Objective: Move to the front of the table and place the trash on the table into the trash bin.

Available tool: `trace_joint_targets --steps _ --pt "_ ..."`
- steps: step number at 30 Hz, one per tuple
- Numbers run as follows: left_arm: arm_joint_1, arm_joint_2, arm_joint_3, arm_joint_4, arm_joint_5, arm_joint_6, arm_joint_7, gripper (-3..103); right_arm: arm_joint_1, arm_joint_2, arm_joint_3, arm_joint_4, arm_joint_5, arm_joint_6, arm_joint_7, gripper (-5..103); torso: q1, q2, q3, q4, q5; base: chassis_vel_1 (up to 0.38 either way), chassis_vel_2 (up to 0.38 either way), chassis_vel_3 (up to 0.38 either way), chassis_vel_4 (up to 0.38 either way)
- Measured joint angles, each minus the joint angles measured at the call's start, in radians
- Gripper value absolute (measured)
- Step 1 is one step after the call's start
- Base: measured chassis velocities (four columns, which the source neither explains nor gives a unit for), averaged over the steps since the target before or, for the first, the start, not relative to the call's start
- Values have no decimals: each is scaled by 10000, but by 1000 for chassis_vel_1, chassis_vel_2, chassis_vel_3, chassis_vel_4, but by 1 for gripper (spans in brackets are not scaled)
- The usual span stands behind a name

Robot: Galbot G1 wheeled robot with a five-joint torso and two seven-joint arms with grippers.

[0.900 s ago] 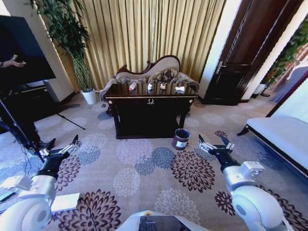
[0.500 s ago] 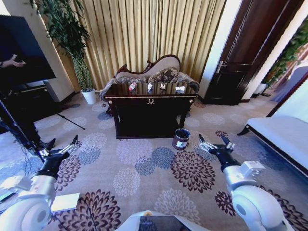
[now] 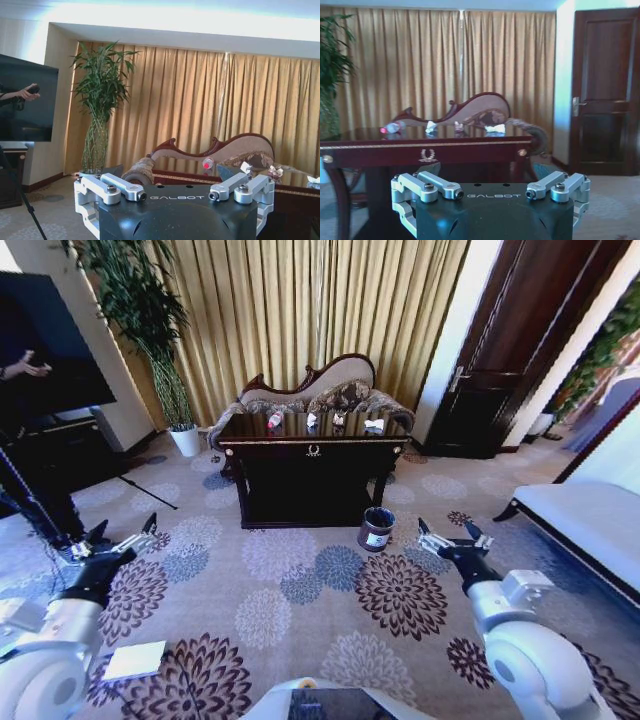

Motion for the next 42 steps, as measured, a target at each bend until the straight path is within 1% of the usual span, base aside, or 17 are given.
trace_joint_targets --steps 3,8,15,17,20,23,31,42 --pt "-137 11 157 26 1 -5 -1 100 168 -46 -37 0 -192 34 -192 100 0 0 0 -2 -1 0 0 0 0" --pt "-236 77 218 -138 8 182 -71 100 77 185 6 0 -529 158 -217 100 0 1 0 -4 1 0 0 0 0" --pt "-283 0 220 -172 31 237 -124 100 -8 187 -41 0 -785 200 -240 100 0 0 0 -2 -1 0 0 0 0" --pt "-274 -39 226 -186 45 237 -124 100 -5 161 -48 0 -796 224 -242 100 0 0 0 -1 0 0 0 0 0" --pt "-246 -96 217 -188 67 231 -124 100 -26 86 -77 0 -836 463 -247 100 0 0 0 -2 0 0 0 0 0" --pt "-231 -96 202 -189 70 219 -124 100 -38 75 -78 0 -842 501 -248 100 0 1 0 -2 0 0 0 0 0" --pt "-203 -91 197 -291 74 196 -124 100 -143 118 -81 0 -864 520 -249 100 -3 3 -2 -3 0 -36 23 23 -21" --pt "-177 -8 186 -316 71 148 -116 100 -260 110 6 0 -985 541 -250 100 1 0 0 -3 -1 -117 111 124 -102"
